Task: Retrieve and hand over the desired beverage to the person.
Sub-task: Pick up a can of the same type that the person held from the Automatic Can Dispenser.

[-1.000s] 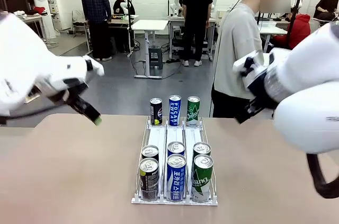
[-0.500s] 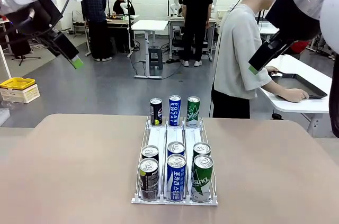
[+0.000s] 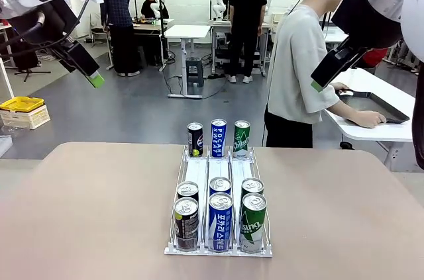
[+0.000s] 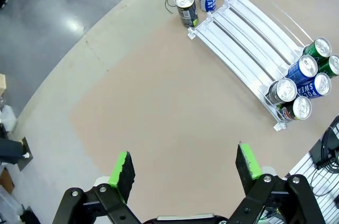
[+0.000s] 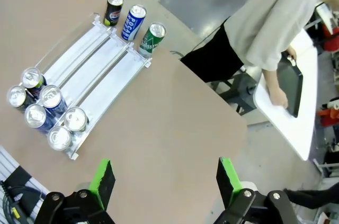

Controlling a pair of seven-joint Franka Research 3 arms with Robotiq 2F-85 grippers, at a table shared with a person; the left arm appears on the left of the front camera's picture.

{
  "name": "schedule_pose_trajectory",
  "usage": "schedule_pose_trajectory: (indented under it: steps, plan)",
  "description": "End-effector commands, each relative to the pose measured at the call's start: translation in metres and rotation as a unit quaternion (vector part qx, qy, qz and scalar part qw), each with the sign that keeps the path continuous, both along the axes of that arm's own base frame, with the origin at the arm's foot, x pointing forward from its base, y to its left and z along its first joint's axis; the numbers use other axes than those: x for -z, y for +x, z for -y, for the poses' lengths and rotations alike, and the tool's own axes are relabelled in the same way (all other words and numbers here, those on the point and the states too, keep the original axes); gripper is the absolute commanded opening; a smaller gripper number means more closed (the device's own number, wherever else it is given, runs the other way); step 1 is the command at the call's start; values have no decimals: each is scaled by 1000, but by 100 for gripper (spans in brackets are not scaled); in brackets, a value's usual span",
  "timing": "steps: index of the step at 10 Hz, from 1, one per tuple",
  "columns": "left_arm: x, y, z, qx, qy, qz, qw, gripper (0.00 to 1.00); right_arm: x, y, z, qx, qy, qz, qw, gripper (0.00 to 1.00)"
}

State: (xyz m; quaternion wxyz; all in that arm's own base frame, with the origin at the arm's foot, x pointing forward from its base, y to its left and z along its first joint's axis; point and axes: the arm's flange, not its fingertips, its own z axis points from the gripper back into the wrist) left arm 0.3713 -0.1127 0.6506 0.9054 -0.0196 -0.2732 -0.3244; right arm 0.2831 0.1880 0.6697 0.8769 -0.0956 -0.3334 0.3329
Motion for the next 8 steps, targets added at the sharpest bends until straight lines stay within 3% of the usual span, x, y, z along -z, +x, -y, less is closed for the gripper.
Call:
schedule_pose_trajectory:
  steps: [1, 2, 4, 8]
  plan:
    - [8, 9, -27, 114, -106, -73, 985, 100, 15, 12, 38, -40, 93, -44, 994, 100]
    - [15, 20, -56, 187, -171, -101, 962, 100, 27, 20, 73, -90, 180, -82, 976, 100]
    - [20, 28, -107, 250, -267, -96, 926, 100, 39, 22, 133, -107, 296, -83, 945, 100]
    - [25, 1, -223, 163, -334, -43, 927, 100, 57, 1, 253, -2, 427, -8, 904, 100]
